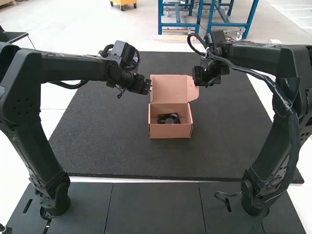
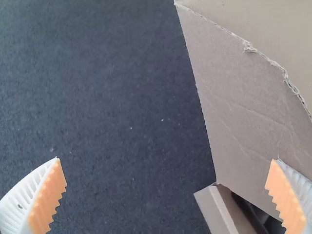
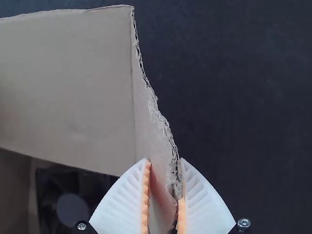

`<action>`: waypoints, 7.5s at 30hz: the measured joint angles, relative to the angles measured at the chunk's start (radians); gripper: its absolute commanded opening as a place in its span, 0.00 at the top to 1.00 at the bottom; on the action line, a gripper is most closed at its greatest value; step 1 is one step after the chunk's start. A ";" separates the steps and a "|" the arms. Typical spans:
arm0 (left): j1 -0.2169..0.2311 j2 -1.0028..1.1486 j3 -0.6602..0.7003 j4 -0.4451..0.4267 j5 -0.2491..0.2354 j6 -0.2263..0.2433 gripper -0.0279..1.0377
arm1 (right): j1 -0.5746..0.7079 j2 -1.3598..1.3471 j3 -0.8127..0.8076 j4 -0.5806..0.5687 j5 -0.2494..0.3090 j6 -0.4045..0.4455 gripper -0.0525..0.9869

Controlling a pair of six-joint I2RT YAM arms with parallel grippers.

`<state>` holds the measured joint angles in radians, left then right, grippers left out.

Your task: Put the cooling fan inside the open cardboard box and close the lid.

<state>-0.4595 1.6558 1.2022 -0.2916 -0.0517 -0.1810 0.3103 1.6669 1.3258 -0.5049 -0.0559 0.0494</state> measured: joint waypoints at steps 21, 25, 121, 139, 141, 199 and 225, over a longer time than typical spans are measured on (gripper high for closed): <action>0.000 0.000 0.000 -0.010 0.000 0.000 0.07 | 0.000 0.000 0.014 -0.031 -0.043 0.001 0.97; 0.000 0.000 0.000 -0.011 0.000 0.000 0.07 | 0.000 -0.003 0.014 -0.041 -0.055 0.001 0.97; -0.032 -0.126 -0.183 -0.059 0.030 0.004 0.07 | 0.093 -0.074 -0.181 -0.204 -0.132 -0.040 0.97; -0.048 -0.184 -0.195 -0.136 0.044 0.008 0.07 | 0.094 -0.106 -0.190 -0.243 -0.132 -0.042 0.35; -0.036 -0.207 -0.195 -0.143 0.044 0.009 0.07 | 0.094 -0.122 -0.178 -0.259 -0.132 -0.042 0.27; -0.041 0.015 0.160 -0.282 0.042 0.129 0.07 | 0.094 -0.624 -0.240 -0.376 -0.097 -0.009 0.25; -0.047 0.015 -0.019 -0.212 0.053 0.132 0.07 | 0.094 -0.607 -0.240 -0.369 -0.097 -0.009 0.25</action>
<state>-0.5064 1.6707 1.1831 -0.5034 0.0013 -0.0490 0.4042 1.0603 1.0863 -0.8742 -0.1532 0.0406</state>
